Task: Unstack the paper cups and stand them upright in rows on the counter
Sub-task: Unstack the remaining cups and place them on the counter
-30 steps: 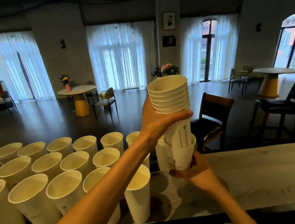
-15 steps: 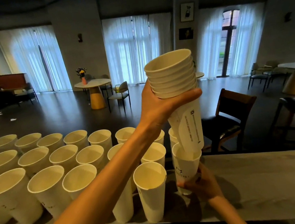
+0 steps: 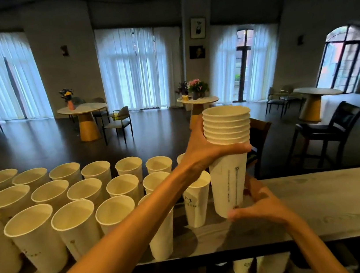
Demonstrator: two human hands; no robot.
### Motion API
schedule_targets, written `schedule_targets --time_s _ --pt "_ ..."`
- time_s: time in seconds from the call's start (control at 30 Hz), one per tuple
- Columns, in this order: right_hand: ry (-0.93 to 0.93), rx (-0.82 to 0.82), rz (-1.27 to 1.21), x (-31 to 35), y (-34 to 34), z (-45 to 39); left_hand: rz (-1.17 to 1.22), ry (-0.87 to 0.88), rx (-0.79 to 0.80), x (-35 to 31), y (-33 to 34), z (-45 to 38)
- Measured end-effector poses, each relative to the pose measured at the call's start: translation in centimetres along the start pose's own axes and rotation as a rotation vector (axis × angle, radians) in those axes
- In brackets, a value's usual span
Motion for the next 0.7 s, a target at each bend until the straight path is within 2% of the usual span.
schedule_targets --time_s 0.1,0.17,0.33,0.43,0.7 --pt "-0.048 -0.011 -0.183 1.4 -0.8 1.2 -0.017 -0.016 0.152 0.9 2.0 0.5" --pt "-0.074 -0.019 -0.211 1.9 -0.6 1.9 -0.023 -0.029 0.175 1.1 2.5 1.1" --pt "-0.073 -0.174 -0.201 1.9 1.3 1.3 -0.148 -0.016 0.019 0.9 1.6 2.6" --pt "-0.034 -0.297 -0.089 2.0 2.8 1.0 -0.175 0.006 -0.060 0.5 0.8 3.3" --pt "0.044 -0.238 -0.066 -3.0 8.7 0.5 -0.142 0.109 -0.173 -2.6 -3.3 3.5"
Point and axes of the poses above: each hand's wrist, its own z-axis away from the middle knuckle, its own y-axis out of the palm, x = y × z, the point moved 6 cm from there along -z, towards the middle knuckle, and after that the axes turned 7 degrees about x, right-handed, at the moved point
